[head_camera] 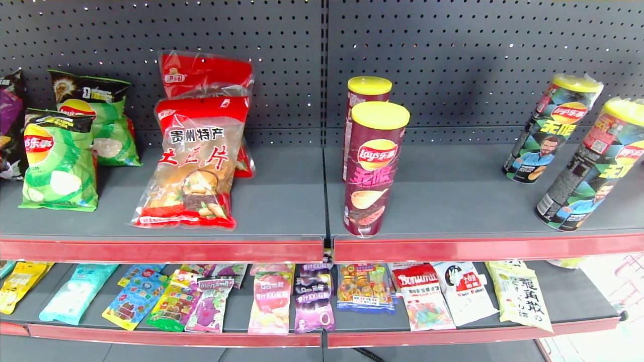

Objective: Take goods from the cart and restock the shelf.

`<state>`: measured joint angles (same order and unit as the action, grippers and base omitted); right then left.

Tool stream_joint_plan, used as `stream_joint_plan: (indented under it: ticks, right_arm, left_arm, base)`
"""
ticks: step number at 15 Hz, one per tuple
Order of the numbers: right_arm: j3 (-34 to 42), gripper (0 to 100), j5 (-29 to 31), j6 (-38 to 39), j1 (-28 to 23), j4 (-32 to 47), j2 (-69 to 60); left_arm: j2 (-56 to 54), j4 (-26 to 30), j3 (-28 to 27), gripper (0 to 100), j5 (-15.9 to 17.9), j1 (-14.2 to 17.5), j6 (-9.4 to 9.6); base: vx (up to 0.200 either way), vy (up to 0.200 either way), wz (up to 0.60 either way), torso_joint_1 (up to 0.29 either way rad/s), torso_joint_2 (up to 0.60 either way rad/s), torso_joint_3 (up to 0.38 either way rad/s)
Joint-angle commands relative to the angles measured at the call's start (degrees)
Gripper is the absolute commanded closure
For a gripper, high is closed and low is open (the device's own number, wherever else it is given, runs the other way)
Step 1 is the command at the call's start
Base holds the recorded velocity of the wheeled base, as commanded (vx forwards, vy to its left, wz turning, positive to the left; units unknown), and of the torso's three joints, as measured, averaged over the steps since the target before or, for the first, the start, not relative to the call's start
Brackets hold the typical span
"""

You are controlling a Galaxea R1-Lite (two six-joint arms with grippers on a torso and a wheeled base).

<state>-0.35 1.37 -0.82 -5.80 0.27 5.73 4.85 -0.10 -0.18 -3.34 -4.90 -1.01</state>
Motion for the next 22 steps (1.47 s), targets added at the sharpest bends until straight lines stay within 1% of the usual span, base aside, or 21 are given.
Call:
stream_joint_plan:
  ticks: [1, 2, 3, 4, 5, 6, 7, 8, 15, 18, 21, 22]
  right_arm:
    - [0.3, 0, -0.6, -0.2, 0.7, 0.3, 2.6]
    - [0.3, 0, -1.2, 0.1, 3.5, 0.3, 2.7]
    - [0.3, 0, -1.4, 0.2, 5.7, 0.3, 1.8]
    - [0.3, 0, -1.3, 0.2, 8.1, 0.3, -2.0]
    - [0.4, 0, -1.3, 0.2, 6.9, 0.0, -3.2]
    - [0.4, 0, -1.5, 0.4, 5.8, -0.1, -5.7]
    - [0.4, 0, -1.2, 0.3, 5.8, -0.1, -5.6]
    - [0.4, 0, -1.1, 0.1, 5.8, -0.1, -5.6]
    - [0.4, 0, -1.0, 0.4, 5.8, 0.0, -5.6]
    - [0.4, 0, -1.0, 0.3, 5.8, 0.0, -5.6]
    - [0.4, 0, -1.0, 0.3, 5.8, 0.0, -5.6]
    - [0.4, 0, -1.0, 0.3, 5.8, 0.0, -5.6]
  left_arm:
    - [0.8, 0.0, 0.1, 0, 0.1, 3.9, 0.05]
    - [0.9, 0.1, 0.1, 0, 0.2, 7.1, 0.05]
    - [0.0, 0.1, 0.1, 0, 0.3, 7.3, 0.13]
    - [-4.6, 0.0, 0.1, 0, 0.7, 4.7, 0.48]
    - [-4.9, 0.0, 0.1, 0, 0.8, 4.7, 0.05]
    - [-4.9, 0.0, 0.1, 0, 0.7, 4.7, 0.05]
    - [-4.9, 0.0, 0.1, 0, 0.9, 4.8, 0.57]
    - [-4.9, 0.0, 0.1, 0, 0.9, 4.7, 0.66]
    - [-4.9, 0.0, 0.1, 0, 1.0, 4.7, 0.75]
    - [-4.9, 0.0, 0.1, 0, 1.0, 4.7, 0.84]
    - [-4.9, 0.0, 0.1, 0, 1.0, 4.7, 0.84]
    - [-4.9, 0.0, 0.1, 0, 1.0, 4.7, 0.84]
  base:
    - [0.000, 0.000, 0.00, 0.000, 0.00, 0.000]
    - [0.000, 0.000, 0.00, 0.000, 0.00, 0.000]
    - [0.000, 0.000, 0.00, 0.000, 0.00, 0.000]
    - [0.000, 0.000, 0.00, 0.000, 0.00, 0.000]
    - [0.000, 0.000, 0.00, 0.000, 0.00, 0.000]
    - [0.000, 0.000, 0.00, 0.000, 0.00, 0.000]
    - [0.000, 0.000, 0.00, 0.000, 0.00, 0.000]
    - [0.000, 0.000, 0.00, 0.000, 0.00, 0.000]
    - [0.000, 0.000, 0.00, 0.000, 0.00, 0.000]
    - [-0.200, 0.000, 0.00, 0.007, 0.00, 0.004]
    - [0.000, 0.000, 0.00, 0.000, 0.00, 0.000]
    - [0.000, -0.200, 0.00, -0.017, -0.01, 0.002]
